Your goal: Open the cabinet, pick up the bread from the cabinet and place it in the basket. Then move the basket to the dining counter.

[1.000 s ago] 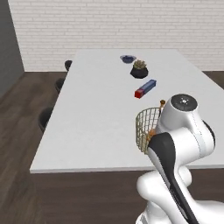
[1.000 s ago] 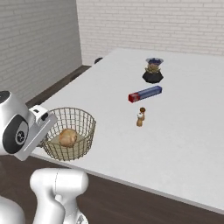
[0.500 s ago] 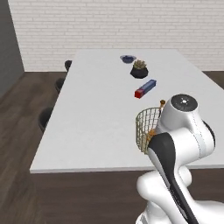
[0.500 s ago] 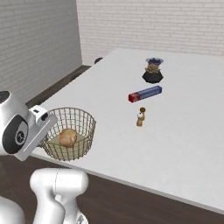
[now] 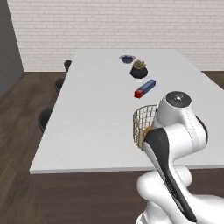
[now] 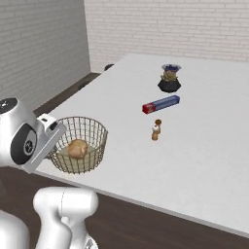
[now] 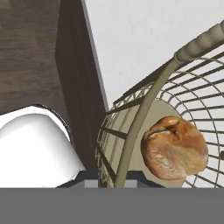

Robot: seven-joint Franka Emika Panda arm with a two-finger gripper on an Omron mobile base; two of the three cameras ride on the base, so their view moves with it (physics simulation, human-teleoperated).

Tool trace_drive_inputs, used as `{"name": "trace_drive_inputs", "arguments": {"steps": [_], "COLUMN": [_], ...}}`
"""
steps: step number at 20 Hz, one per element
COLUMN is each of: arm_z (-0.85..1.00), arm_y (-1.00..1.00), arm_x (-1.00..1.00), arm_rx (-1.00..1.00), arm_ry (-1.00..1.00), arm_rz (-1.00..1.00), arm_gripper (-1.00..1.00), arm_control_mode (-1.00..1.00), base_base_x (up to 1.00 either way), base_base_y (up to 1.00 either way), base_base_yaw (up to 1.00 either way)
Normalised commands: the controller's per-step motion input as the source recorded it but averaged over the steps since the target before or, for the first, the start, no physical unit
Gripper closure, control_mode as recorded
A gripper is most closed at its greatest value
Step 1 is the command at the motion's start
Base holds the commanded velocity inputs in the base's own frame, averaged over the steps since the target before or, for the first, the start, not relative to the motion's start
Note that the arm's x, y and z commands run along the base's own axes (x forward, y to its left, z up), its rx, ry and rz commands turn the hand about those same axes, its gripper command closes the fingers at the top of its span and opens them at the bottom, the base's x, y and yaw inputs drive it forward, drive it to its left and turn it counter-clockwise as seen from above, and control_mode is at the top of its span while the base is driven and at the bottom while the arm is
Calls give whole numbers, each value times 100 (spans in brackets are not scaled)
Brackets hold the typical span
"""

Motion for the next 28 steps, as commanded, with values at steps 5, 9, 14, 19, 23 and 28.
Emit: {"name": "trace_drive_inputs", "arguments": {"steps": [5, 9, 14, 19, 23, 28], "arm_z": [0, 0, -1, -18, -21, -38], "arm_y": [20, 19, 15, 19, 34, 25], "arm_x": [100, 100, 100, 100, 100, 95], "arm_rx": [2, 0, 0, 0, 0, -8], "arm_ry": [1, 9, 8, 6, 0, -2], "arm_rz": [12, 15, 15, 14, 6, 1], "arm_gripper": [100, 100, 100, 100, 100, 100], "arm_control_mode": [-100, -100, -100, -100, -100, -100], "base_base_x": [0, 0, 0, 0, 0, 0], "base_base_y": [0, 0, 0, 0, 0, 0], "base_base_yaw": [0, 0, 0, 0, 0, 0]}}
